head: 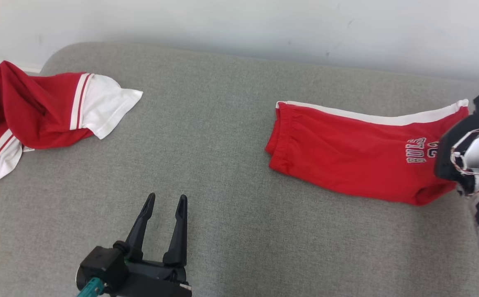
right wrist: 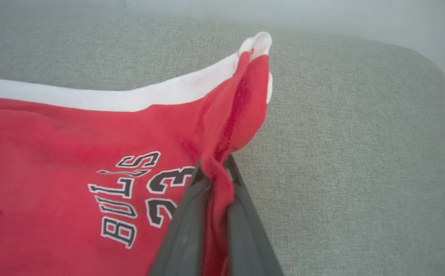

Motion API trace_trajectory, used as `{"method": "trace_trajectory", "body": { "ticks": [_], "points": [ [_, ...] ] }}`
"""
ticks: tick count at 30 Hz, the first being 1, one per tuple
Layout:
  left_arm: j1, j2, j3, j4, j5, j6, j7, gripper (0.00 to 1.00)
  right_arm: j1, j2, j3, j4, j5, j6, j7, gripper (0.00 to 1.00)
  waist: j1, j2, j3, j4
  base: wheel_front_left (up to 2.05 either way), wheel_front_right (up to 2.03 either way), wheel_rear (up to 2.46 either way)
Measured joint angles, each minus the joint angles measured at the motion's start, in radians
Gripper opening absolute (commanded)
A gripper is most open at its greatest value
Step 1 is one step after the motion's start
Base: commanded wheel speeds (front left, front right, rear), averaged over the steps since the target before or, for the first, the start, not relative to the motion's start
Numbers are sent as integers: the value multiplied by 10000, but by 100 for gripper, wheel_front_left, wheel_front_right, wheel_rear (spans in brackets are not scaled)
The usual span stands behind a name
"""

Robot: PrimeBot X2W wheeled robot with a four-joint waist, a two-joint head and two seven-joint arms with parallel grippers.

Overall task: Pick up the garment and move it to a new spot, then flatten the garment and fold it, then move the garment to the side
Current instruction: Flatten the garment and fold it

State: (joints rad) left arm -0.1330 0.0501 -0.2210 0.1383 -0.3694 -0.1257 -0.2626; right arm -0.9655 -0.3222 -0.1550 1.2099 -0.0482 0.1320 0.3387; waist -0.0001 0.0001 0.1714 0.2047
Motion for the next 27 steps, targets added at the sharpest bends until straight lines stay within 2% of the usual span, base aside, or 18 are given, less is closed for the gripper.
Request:
{"method": "trace_trajectory", "body": {
  "ticks": [5,11,17,22,27],
  "points": [
    [96,0,58,-4,33,-35,0,100,-29,1081,-178,-640,-65,0,295,0,0,0,-123,55,0,0,0],
    [82,0,12,-56,-6,-36,0,100,-198,2232,130,-1358,-100,0,825,0,0,-1,-75,292,0,0,0],
    [37,0,-194,-42,-144,-36,0,100,-186,2623,337,-1649,-81,0,1208,0,0,0,33,635,0,0,0],
    [-8,2,-345,-15,-376,-36,0,100,-118,2692,278,-1785,-98,0,1415,0,2,0,153,1092,0,0,0],
    [-6,4,-405,10,-460,-36,0,100,-91,2708,660,-1613,290,0,1457,0,1,0,279,1548,0,0,0]
  ]
}}
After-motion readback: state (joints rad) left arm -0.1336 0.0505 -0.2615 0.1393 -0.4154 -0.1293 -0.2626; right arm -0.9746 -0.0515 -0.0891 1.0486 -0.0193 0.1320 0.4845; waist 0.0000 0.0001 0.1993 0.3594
